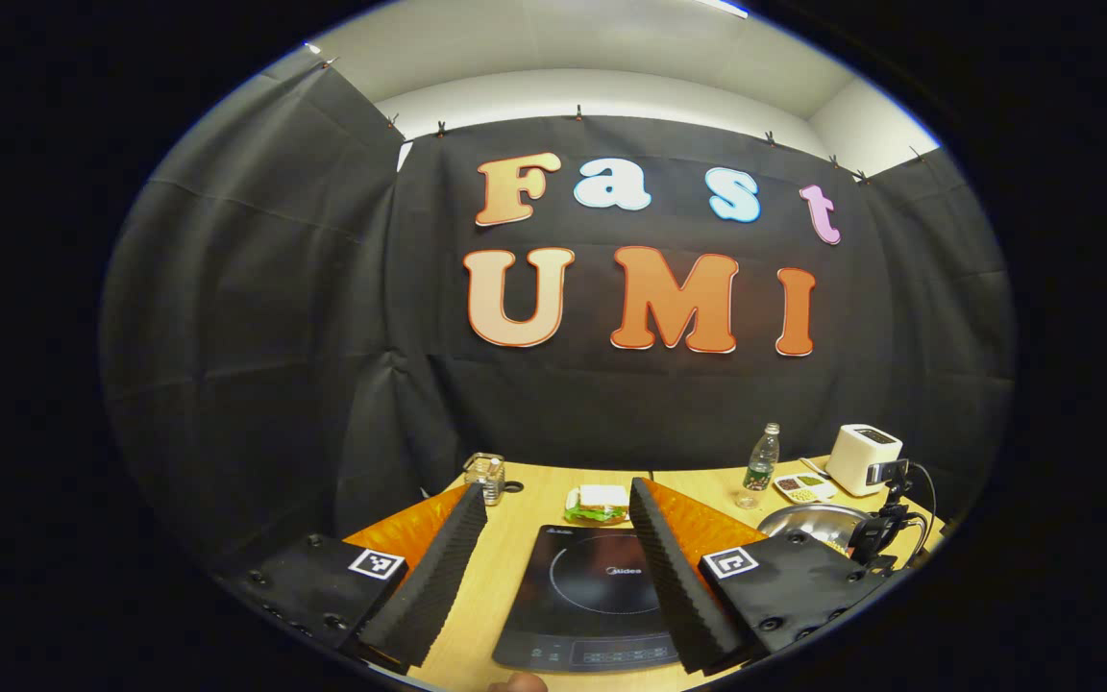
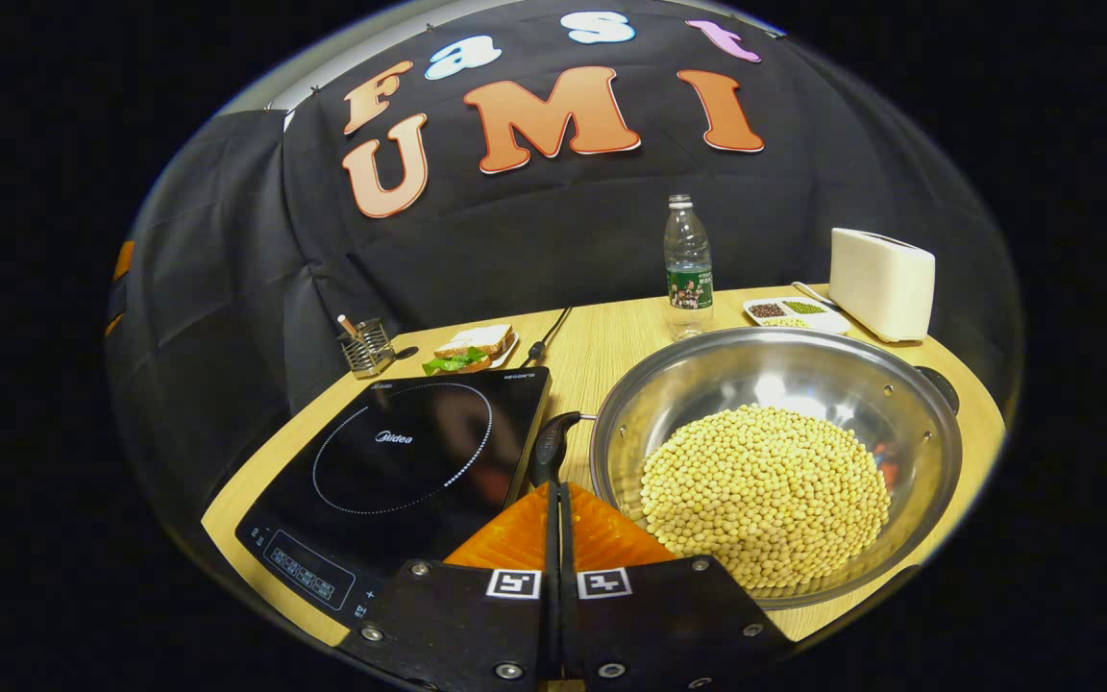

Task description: First push the handle of the pot to place it horizontally, then grasp the pot with both hands and set it on the induction cooktop.

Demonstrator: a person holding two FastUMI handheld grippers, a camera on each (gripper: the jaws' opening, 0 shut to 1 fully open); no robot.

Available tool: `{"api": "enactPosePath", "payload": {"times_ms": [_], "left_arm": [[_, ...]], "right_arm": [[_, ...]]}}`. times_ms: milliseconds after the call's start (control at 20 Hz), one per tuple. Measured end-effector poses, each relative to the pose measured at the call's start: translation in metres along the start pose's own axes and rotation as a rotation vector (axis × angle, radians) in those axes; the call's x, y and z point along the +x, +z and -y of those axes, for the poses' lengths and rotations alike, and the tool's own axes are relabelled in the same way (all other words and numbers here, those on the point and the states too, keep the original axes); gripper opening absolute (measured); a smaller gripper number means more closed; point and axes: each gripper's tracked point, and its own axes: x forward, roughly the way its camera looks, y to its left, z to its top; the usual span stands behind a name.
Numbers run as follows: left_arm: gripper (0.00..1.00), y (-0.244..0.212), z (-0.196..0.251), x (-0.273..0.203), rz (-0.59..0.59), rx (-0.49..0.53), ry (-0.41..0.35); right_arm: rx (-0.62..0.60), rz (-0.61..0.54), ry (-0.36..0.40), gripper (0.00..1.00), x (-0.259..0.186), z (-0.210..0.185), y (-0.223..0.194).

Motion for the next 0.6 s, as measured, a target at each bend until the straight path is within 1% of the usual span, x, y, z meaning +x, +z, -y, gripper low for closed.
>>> {"api": "enactPosePath", "payload": {"times_ms": [100, 150, 250, 350, 450, 500, 550, 600], "left_arm": [[0.97, -0.008, 0.021, 0.009, -0.014, -0.007, -0.035], [0.97, -0.014, 0.033, 0.014, -0.022, -0.013, -0.055], [0.98, -0.028, 0.063, 0.024, -0.046, -0.029, -0.107], [0.98, -0.045, 0.096, 0.036, -0.076, -0.043, -0.16], [0.97, -0.063, 0.126, 0.05, -0.101, -0.033, -0.199], [0.98, -0.073, 0.139, 0.056, -0.106, -0.013, -0.211], [0.98, -0.08, 0.152, 0.062, -0.108, 0.011, -0.218], [0.98, -0.09, 0.164, 0.07, -0.116, 0.037, -0.223]], "right_arm": [[0.011, 0.024, 0.012, 0.0, -0.015, 0.007, 0.013], [0.011, 0.05, 0.005, 0.0, -0.021, 0.016, 0.024], [0.021, 0.099, -0.02, 0.0, -0.035, 0.041, 0.046], [0.015, 0.13, -0.064, 0.02, -0.045, 0.073, 0.06], [0.003, 0.15, -0.13, 0.07, -0.05, 0.113, 0.071], [0.008, 0.154, -0.151, 0.14, -0.053, 0.129, 0.075], [0.017, 0.156, -0.167, 0.18, -0.056, 0.143, 0.077], [0.024, 0.157, -0.188, 0.24, -0.058, 0.157, 0.079]]}}
